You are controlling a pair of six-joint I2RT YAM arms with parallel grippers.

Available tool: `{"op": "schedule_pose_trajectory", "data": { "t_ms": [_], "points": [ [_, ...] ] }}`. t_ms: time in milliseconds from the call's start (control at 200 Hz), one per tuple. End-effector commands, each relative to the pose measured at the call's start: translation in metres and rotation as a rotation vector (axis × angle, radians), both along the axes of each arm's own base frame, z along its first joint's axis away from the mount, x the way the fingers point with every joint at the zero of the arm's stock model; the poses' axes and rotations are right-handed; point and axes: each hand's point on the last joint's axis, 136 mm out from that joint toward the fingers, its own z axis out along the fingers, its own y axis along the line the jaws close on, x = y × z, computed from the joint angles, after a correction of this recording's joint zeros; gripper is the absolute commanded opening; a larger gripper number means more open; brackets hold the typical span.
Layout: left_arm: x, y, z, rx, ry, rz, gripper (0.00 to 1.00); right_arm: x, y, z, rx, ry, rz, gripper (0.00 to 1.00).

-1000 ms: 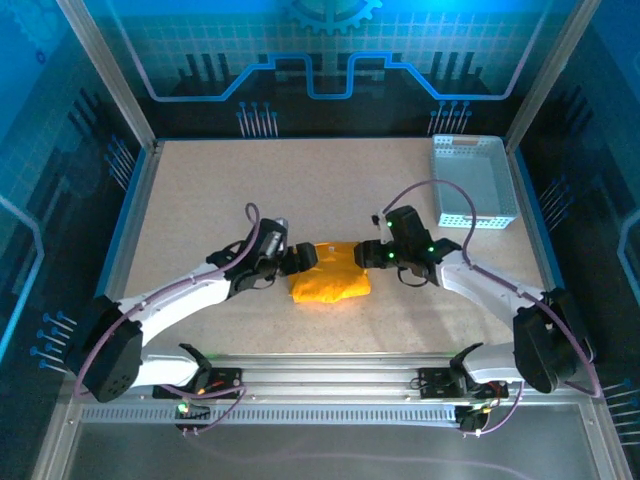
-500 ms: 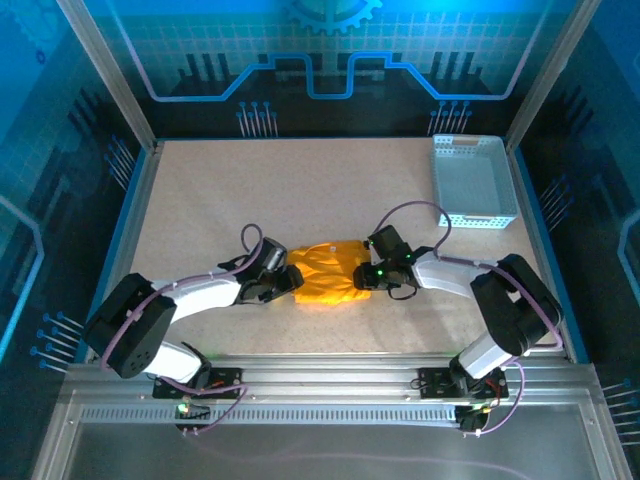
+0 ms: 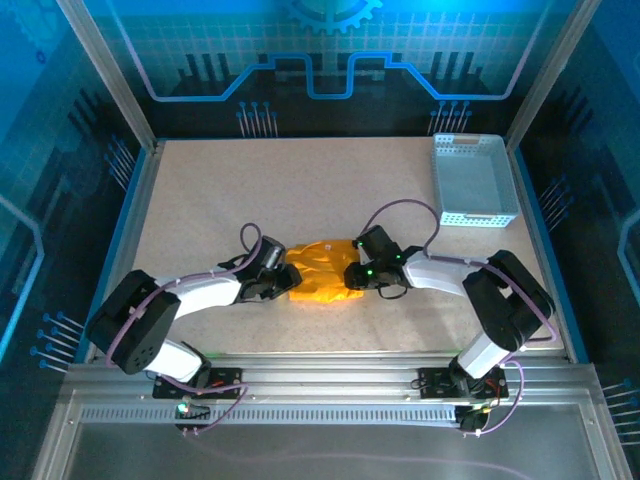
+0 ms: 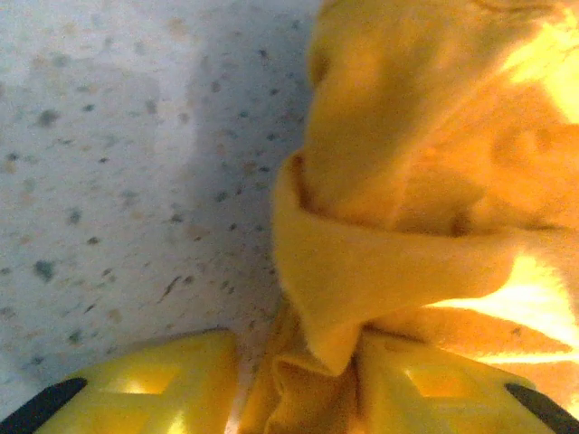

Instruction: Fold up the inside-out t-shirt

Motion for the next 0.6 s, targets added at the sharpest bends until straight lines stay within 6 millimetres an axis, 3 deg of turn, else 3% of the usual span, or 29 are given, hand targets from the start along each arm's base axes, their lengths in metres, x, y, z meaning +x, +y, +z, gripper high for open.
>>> {"op": "schedule_pose_trajectory", "data": {
  "t_ms": [0,170,435,595],
  "points": [
    [0.021,-0.043,0.028,-0.172,-0.138,-0.099,0.35,0.001,0.015,0.005,0.020,-0.002,0.013,0.29],
    [0.021,-0.029,0.028,-0.130,-0.135,-0.079,0.23,0.001,0.013,-0.001,-0.007,0.005,0.002,0.29],
    [0.029,0.003,0.037,-0.007,-0.171,-0.089,0.11,0.010,-0.015,0.005,-0.055,-0.022,-0.076,0.40],
    [0.041,0.026,0.036,0.080,-0.183,-0.100,0.07,0.015,-0.017,0.022,-0.033,-0.057,-0.068,0.50]
  ]
}}
